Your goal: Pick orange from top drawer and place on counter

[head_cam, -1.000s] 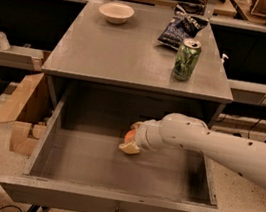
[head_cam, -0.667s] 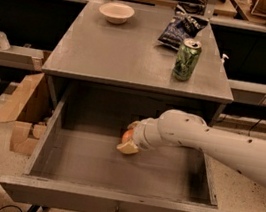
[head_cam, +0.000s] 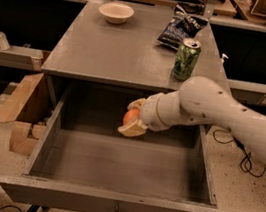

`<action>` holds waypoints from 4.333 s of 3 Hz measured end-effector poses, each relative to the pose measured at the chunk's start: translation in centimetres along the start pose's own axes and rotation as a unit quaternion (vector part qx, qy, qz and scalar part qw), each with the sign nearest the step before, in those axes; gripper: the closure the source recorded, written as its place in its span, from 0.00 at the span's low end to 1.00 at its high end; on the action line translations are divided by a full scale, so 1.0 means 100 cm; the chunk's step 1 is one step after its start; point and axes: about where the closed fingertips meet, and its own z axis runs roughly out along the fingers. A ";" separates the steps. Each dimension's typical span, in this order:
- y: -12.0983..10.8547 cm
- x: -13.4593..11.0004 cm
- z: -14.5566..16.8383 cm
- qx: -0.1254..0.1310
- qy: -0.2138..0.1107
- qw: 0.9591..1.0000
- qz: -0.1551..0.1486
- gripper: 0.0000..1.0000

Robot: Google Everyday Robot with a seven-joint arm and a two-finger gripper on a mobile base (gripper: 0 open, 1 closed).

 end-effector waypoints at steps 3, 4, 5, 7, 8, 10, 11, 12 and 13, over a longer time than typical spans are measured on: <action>-0.079 -0.183 -0.127 -0.024 -0.123 0.991 -0.036 1.00; -0.100 -0.216 -0.117 0.000 -0.148 0.989 -0.027 1.00; -0.122 -0.243 -0.080 0.016 -0.181 0.983 0.000 1.00; -0.182 -0.248 0.008 0.036 -0.201 0.977 0.063 1.00; -0.208 -0.206 0.055 0.038 -0.195 0.971 0.132 1.00; -0.218 -0.182 0.067 0.041 -0.189 0.966 0.170 0.75; -0.218 -0.183 0.066 0.041 -0.189 0.966 0.170 0.52; -0.216 -0.185 0.069 0.039 -0.189 0.966 0.170 0.29; -0.216 -0.185 0.069 0.038 -0.189 0.966 0.170 0.05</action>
Offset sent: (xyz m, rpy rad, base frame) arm 0.0201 0.0205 0.2796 0.2031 -0.0535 0.1973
